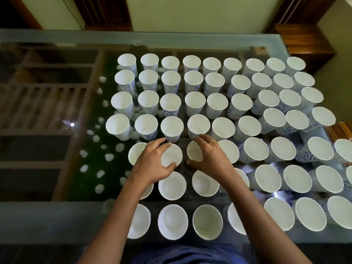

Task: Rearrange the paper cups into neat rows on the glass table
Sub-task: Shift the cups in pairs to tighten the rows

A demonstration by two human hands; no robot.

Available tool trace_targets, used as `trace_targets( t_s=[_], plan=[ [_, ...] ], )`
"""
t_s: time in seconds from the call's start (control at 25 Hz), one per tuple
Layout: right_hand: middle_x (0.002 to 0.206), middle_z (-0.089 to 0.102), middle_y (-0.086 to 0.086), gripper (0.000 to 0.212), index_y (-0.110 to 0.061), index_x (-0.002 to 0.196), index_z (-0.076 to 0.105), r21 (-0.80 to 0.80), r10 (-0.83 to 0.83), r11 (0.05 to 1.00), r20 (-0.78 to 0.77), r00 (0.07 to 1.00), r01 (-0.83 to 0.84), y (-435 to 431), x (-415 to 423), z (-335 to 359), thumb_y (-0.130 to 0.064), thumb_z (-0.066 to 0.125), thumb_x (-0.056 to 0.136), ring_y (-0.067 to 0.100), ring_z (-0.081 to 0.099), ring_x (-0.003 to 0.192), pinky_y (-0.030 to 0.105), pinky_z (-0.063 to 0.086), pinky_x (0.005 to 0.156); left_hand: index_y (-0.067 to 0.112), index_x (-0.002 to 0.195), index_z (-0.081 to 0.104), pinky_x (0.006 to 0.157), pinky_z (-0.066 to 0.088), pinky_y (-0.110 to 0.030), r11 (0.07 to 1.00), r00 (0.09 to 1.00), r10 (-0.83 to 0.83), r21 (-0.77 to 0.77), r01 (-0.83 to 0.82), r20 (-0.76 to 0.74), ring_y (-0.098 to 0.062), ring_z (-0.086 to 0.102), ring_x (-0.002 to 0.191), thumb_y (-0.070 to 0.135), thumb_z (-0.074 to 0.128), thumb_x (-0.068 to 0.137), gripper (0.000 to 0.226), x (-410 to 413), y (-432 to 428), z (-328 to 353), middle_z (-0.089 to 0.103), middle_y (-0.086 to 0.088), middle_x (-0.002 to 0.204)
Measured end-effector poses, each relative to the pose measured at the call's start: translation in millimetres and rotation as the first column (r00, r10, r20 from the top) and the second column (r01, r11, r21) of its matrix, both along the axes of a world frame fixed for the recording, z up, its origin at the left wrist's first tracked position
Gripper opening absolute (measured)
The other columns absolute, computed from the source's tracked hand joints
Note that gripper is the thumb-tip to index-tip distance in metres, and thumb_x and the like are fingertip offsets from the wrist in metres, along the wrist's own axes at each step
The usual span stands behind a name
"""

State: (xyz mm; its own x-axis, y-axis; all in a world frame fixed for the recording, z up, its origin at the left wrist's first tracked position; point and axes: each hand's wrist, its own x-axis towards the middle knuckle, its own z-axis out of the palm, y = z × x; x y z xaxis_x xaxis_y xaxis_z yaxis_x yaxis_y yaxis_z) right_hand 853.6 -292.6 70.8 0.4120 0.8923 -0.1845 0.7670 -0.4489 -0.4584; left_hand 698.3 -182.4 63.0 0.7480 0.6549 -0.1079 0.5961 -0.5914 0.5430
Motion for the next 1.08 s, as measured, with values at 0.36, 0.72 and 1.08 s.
trace_targets(
  t_s=[0.36, 0.72, 1.08],
  plan=[
    [0.134, 0.047, 0.011, 0.062, -0.011, 0.13, 0.05, -0.017, -0.174, 0.984, 0.049, 0.983, 0.175, 5, -15, -1, -0.026, 0.073, 0.074, 0.029, 0.045, 0.12, 0.036, 0.041, 0.096, 0.017, 0.131, 0.049, 0.105, 0.029, -0.029, 0.984, 0.985, -0.171, -0.043, 0.171, 0.007, -0.019, 0.034, 0.13, 0.038, 0.071, 0.073, 0.065, -5, 17, -11, 0.042, -0.003, 0.141],
    [0.138, 0.042, 0.01, 0.069, -0.012, 0.134, 0.043, -0.026, -0.166, 0.986, 0.025, 0.986, 0.166, -1, -14, -1, -0.031, 0.074, 0.075, 0.028, 0.04, 0.124, 0.036, 0.038, 0.098, 0.019, 0.13, 0.049, 0.104, 0.03, -0.03, 0.986, 0.987, -0.161, -0.037, 0.162, 0.026, -0.019, 0.034, 0.13, 0.038, 0.072, 0.072, 0.065, -1, 11, -12, 0.041, -0.002, 0.141],
    [0.135, 0.046, 0.013, 0.065, -0.007, 0.13, 0.049, 0.115, -0.059, 0.991, -0.066, 0.996, 0.067, 11, -33, 13, -0.028, 0.076, 0.074, 0.028, 0.044, 0.123, 0.03, 0.035, 0.099, 0.017, 0.127, 0.053, 0.104, 0.031, -0.03, 0.999, 0.997, -0.05, 0.008, 0.05, 0.067, -0.02, 0.039, 0.127, 0.035, 0.072, 0.072, 0.061, -19, 13, -4, 0.047, -0.005, 0.136]
  ],
)
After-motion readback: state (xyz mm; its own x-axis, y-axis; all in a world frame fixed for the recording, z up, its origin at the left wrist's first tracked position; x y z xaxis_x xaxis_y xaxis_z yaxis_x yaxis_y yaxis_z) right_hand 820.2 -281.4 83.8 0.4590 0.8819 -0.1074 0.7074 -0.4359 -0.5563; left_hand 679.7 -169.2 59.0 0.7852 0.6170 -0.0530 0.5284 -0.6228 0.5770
